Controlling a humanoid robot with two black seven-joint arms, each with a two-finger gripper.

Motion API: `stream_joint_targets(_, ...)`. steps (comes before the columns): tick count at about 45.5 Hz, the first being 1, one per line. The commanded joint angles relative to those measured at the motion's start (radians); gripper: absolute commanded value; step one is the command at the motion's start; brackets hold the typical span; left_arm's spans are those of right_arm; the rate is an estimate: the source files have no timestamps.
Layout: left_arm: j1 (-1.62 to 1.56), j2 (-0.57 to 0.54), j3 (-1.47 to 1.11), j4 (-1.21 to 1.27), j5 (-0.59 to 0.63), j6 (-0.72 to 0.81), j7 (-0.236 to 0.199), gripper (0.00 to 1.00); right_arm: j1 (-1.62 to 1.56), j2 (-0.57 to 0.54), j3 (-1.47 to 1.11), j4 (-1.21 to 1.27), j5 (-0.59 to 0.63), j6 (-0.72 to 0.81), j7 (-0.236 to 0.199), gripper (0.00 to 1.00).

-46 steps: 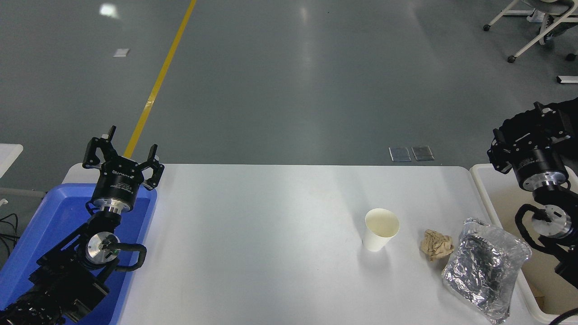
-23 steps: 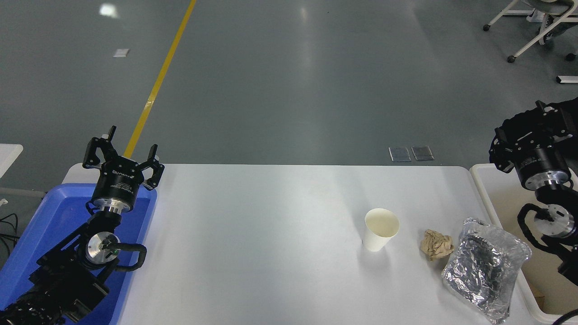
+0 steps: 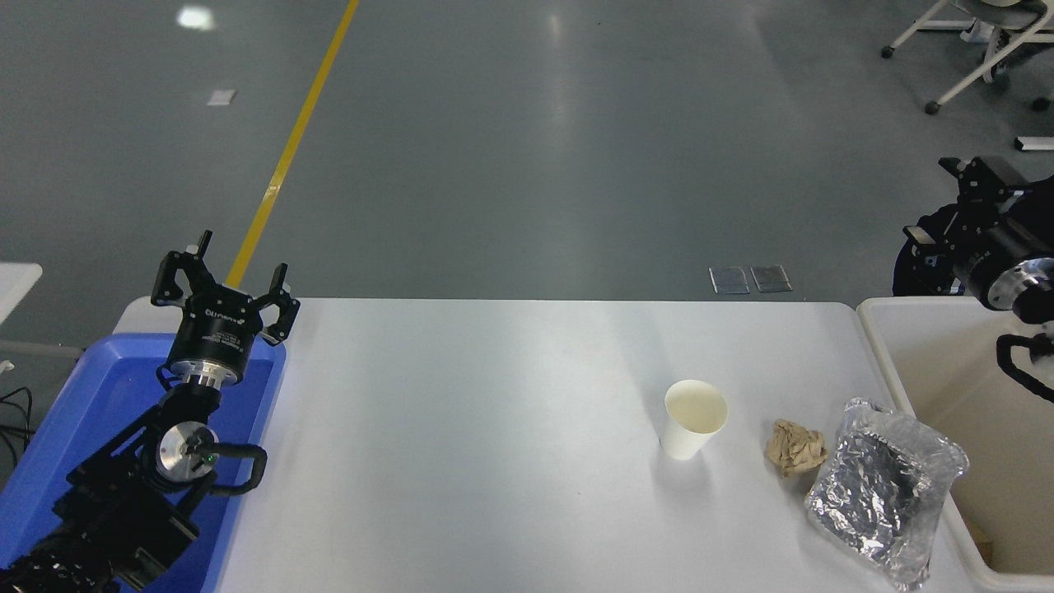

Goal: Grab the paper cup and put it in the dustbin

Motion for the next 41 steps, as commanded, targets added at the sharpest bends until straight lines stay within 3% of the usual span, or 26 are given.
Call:
stream_joint_targets(1, 0.0, -0.001, 0.0, -0.001, 0.0, -0.001, 0.0, 0.98, 0.293, 0.074, -0.513, 0.007, 0.047, 0.007, -0.124, 1.0)
stream_joint_targets(10, 0.0, -0.001, 0.0, 0.0, 0.0, -0.001, 0.0, 0.98, 0.426, 0.215, -0.779, 0.008, 0.034, 0.008, -0.123, 1.0)
stream_joint_targets(22, 0.0, -0.001, 0.0, -0.001, 0.0, -0.001, 0.0, 0.98, 0.57, 0.336, -0.839, 0.066, -0.221, 0.112, -0.123, 1.0)
stream_joint_targets(28, 0.0, 0.0, 0.0, 0.0, 0.0, -0.001, 0.0, 0.98, 0.645, 0.407, -0.842, 0.131, -0.233, 0.231, -0.123, 1.0)
stream_joint_targets(41, 0.0, 0.0, 0.0, 0.0, 0.0, -0.001, 0.0, 0.98, 0.773, 0.467, -0.893, 0.425, -0.238, 0.257, -0.124, 1.0)
